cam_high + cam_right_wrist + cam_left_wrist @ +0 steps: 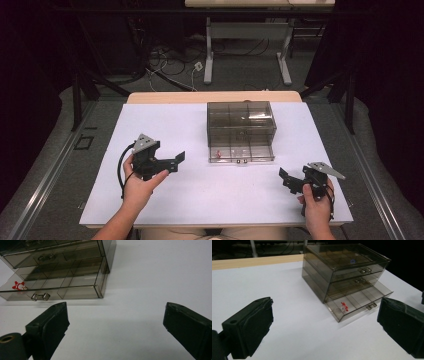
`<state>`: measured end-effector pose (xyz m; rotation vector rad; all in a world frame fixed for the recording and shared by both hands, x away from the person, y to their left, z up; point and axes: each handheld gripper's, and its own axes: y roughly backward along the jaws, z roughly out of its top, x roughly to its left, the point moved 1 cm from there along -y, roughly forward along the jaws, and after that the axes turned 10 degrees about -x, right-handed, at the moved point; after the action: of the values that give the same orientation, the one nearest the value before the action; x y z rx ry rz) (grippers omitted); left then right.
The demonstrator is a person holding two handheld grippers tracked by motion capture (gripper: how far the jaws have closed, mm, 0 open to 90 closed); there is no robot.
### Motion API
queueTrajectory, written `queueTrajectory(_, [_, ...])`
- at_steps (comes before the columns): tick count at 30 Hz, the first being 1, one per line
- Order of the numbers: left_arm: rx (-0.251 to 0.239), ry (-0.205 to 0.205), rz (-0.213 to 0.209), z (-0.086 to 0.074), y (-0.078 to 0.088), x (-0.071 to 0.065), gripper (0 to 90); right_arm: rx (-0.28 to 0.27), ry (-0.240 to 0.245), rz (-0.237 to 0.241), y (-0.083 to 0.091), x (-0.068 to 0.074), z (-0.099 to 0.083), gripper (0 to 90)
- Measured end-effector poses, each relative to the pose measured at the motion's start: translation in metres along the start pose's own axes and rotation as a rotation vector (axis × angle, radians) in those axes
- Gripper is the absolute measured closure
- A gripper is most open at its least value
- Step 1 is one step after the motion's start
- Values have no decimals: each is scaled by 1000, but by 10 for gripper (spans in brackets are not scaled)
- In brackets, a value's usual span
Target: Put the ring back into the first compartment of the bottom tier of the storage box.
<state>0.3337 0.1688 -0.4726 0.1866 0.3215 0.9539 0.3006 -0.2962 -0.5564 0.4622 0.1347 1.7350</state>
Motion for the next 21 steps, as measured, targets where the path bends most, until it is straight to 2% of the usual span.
queueTrajectory(2, [-8, -1, 13, -1, 5, 4, 5, -5, -2, 2, 0, 0, 0, 57])
queueTrajectory(6, [-20, 32, 35, -3, 14, 13, 5, -1, 5, 10, -1, 0, 0, 57])
queueTrajectory(8, [-21, 34, 44, -5, 17, 16, 5, -11, -4, 17, -1, 1, 0, 57])
queueTrajectory(9, [-24, 37, 51, -6, 19, 19, 5, 6, 2, 0, 0, 1, 0, 57])
queueTrajectory(16, [-31, 68, 84, -13, 32, 33, 5, -9, 0, 14, -1, 0, 0, 56])
queueTrajectory(17, [-31, 70, 86, -14, 32, 34, 5, 14, 6, -3, 0, 1, 0, 57])
queueTrajectory(21, [-29, 82, 95, -18, 37, 39, 5, 6, 7, -1, 0, 1, 0, 57])
